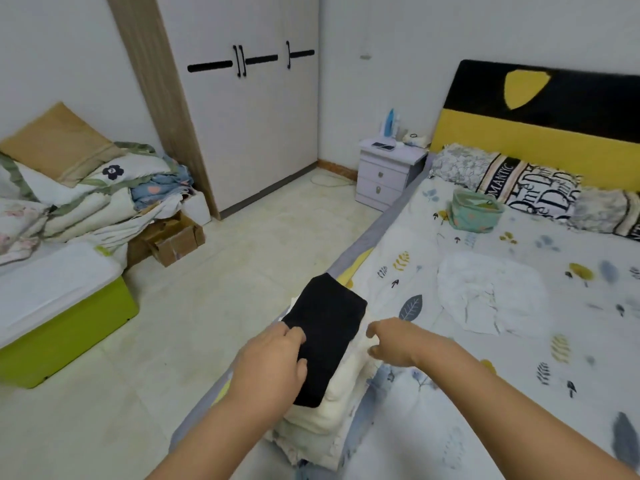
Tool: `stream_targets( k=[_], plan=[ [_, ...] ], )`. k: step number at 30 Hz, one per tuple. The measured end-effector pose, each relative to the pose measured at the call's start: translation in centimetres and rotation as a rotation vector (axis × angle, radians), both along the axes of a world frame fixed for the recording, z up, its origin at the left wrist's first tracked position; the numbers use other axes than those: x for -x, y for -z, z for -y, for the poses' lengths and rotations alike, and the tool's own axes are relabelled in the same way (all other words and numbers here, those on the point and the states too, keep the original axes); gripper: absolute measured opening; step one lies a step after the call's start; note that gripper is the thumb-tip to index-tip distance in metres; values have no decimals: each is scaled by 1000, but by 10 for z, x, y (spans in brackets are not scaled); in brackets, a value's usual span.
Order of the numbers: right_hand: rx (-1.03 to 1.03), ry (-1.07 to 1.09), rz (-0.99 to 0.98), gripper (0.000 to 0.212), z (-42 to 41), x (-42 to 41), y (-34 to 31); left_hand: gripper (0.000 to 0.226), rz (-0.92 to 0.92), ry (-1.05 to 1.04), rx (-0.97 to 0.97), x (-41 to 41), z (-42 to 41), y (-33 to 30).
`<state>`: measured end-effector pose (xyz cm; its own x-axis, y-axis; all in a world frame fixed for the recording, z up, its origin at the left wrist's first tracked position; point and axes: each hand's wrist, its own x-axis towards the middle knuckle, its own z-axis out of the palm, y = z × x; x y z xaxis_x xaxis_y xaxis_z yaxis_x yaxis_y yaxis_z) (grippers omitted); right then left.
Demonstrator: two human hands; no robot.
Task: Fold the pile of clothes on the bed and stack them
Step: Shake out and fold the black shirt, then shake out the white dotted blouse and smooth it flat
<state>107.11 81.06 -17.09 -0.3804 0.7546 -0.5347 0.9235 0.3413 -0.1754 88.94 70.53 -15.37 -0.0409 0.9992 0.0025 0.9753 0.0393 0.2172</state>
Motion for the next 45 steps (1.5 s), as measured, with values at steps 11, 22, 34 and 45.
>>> stream_targets(
  k=[11,22,34,45],
  plan=[
    [-49,267,42,46,86,-101,-58,39,-79,522,213,-88,-23,-35],
    [-3,491,63,42,118,-245,-57,42,-138,659,320,-227,-54,-28],
    [60,569,25,40,69,-371,32,36,-88,553,381,-333,-107,55],
    [52,641,-55,33,-47,-399,150,34,-131,570,437,-374,-218,174]
  ],
)
